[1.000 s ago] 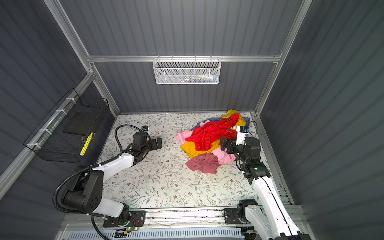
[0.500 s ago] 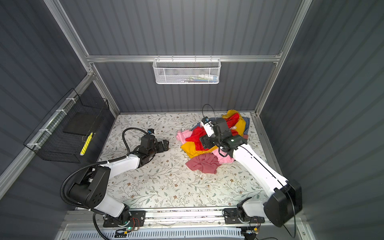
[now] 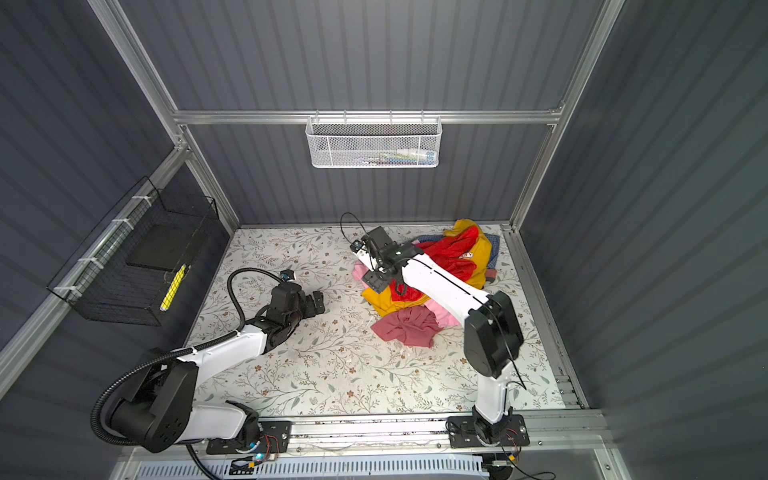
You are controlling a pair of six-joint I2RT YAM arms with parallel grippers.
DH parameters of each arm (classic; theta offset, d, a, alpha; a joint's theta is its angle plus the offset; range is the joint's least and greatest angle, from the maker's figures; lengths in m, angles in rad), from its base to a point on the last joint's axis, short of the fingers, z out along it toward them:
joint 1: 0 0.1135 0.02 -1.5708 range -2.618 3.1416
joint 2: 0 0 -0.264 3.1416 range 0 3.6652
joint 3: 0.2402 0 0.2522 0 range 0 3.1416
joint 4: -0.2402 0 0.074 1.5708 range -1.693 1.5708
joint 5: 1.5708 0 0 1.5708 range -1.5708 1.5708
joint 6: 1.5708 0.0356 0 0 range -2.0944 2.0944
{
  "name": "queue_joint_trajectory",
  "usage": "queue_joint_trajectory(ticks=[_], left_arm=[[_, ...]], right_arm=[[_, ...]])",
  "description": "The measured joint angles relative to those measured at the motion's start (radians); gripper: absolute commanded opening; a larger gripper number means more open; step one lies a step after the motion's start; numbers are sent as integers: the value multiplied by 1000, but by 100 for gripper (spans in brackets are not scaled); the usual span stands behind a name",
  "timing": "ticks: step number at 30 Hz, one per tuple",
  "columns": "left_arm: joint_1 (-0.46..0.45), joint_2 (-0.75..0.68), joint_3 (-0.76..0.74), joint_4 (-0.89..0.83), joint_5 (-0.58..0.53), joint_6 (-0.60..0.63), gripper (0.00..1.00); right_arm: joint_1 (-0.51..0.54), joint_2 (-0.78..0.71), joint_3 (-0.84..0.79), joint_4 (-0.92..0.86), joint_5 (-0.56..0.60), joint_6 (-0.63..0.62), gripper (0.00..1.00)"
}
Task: Pick out a specific cloth from the pile
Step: 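Lower the right gripper onto the pink cloth and close on it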
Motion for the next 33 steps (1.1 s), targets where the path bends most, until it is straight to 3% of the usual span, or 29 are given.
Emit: queue_joint_trajectory(ticks=[6,15,20,23,33], left_arm=[[0,-64,-10,-70,-54,23,100],[13,-80,-11,-124,-86,48,100],[14,-81,-16,-132,-86,53,100],[15,-93,-16,-143,-86,57,100],[22,-143,-21,-163,-86,65,100]], right_arm=[[27,198,176,-49,30,-8,78],[33,366,369,-93,69,-2,77],[33,462,462,-97,95,4,71],[33,510,488,-94,108,7,62],[31,605,533,-98,130,30,14]])
